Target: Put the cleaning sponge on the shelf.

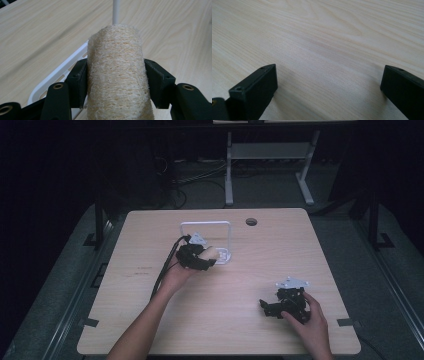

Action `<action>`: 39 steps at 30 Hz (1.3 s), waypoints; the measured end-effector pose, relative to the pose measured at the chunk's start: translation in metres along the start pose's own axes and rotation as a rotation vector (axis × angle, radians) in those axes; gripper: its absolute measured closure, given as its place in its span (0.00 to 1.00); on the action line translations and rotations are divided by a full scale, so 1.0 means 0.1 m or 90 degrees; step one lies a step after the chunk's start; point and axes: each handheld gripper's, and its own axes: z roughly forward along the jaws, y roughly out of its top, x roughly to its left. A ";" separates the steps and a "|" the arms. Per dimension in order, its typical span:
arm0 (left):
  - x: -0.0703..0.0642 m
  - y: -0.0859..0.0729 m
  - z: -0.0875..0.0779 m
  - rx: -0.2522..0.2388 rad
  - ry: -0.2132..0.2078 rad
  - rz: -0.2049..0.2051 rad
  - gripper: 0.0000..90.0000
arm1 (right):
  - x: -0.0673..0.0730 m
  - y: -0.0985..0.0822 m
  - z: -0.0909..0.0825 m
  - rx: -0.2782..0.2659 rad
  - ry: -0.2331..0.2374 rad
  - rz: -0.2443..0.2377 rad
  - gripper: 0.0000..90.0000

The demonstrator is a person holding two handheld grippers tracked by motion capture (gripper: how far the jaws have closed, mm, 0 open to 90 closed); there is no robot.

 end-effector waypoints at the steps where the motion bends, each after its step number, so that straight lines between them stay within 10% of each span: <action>1: 0.01 0.01 0.01 0.001 0.001 0.000 0.45 | 0.00 0.00 0.00 0.000 0.000 0.000 0.01; 39: 0.13 0.04 0.47 0.024 0.021 -0.013 0.45 | 0.00 0.00 0.00 0.000 0.000 0.000 0.01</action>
